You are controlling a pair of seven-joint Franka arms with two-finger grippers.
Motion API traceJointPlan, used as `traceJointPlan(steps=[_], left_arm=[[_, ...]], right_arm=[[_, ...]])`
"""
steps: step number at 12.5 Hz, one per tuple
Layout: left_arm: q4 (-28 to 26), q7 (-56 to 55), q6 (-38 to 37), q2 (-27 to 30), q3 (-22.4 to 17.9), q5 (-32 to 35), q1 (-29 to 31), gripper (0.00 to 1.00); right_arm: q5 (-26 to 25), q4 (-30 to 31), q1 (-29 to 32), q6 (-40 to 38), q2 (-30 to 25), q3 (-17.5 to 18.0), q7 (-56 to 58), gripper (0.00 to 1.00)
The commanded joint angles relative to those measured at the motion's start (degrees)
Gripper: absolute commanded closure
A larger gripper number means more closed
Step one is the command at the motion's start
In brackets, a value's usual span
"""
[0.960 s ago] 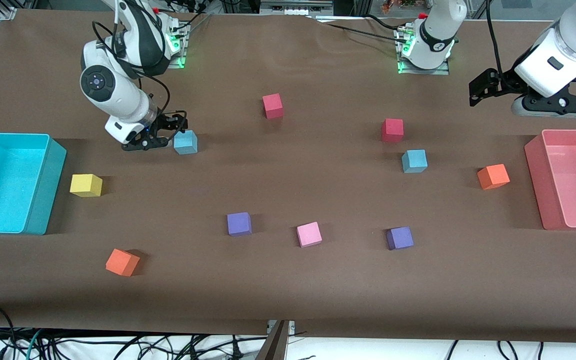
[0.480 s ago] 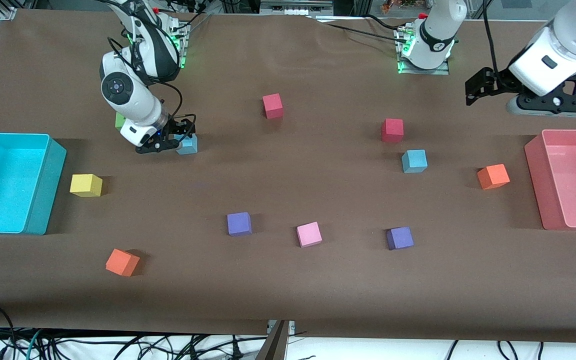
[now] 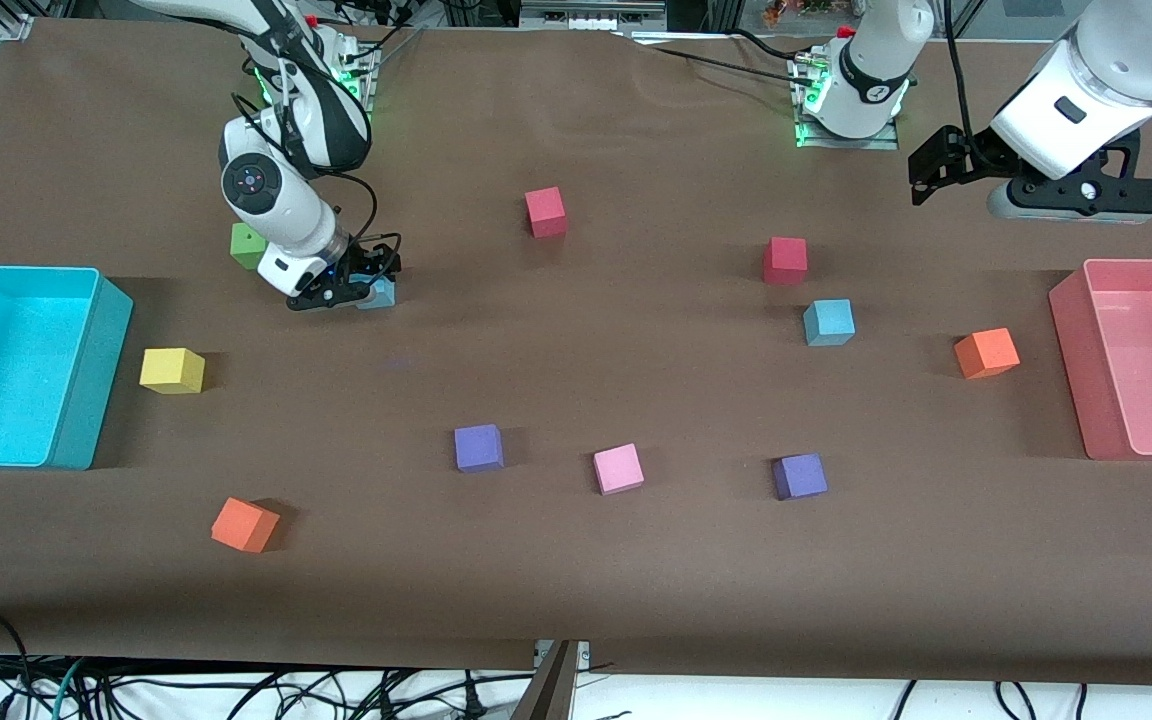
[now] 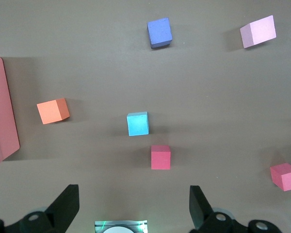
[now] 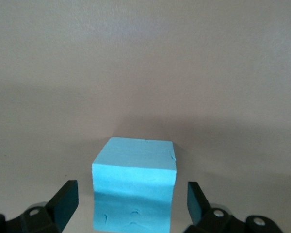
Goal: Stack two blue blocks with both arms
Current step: 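Reach the right gripper down and grasp the light blue cube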
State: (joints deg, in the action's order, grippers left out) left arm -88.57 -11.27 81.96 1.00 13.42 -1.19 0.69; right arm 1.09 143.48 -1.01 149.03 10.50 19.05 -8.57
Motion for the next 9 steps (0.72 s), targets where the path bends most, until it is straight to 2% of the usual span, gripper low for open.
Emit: traceJointPlan(steps=[1,2,3,4,5,6,7,9], left_arm=[[1.39,-0.69,-0.84,-0.47,-0.24,-0.3,0.18,0.0],[1.39,-0.68,-0.84,-0.56,-0.32,-0.3,0.45,0.0],[1.39,-0.68,-0.84,-0.56,-0.41,-0.3,0.53,0.0],[1.47,-0.68,-0.57,-0.64,-0.41,-0.3,0.54,0.0],[1.39,-0.68,-0.66,-0.64,-0.41,-0.3,0.54,0.0],[1.39,-0.68,-0.75,-0.64,-0.5,-0.3,0.54,0.0],[1.39,-0.68,-0.66,-0.73,-0.5,-0.3,0.54,0.0],[1.21,-0.68,-0.83,-0.64,-0.76,-0.3,0.62,0.0]], right_arm=[[-1.08,1.01,-0.13,1.7,0.84,0.19,0.4,0.01],[-2.31,1.01,-0.04,1.7,1.02,0.11,0.4,0.16],[-3.19,1.01,-0.13,1.61,1.11,0.11,0.48,0.48],[-3.2,0.92,-0.04,1.44,1.02,0.11,0.49,0.67],[-3.28,0.58,-0.13,1.09,0.93,0.11,0.57,0.75],[-3.28,-0.04,-0.04,0.39,0.41,0.11,0.66,0.77],[-3.28,-1.35,-0.04,-3.36,-0.64,0.11,0.66,0.77],[-3.2,-7.92,-0.04,-13.8,-1.62,0.11,0.57,0.77]])
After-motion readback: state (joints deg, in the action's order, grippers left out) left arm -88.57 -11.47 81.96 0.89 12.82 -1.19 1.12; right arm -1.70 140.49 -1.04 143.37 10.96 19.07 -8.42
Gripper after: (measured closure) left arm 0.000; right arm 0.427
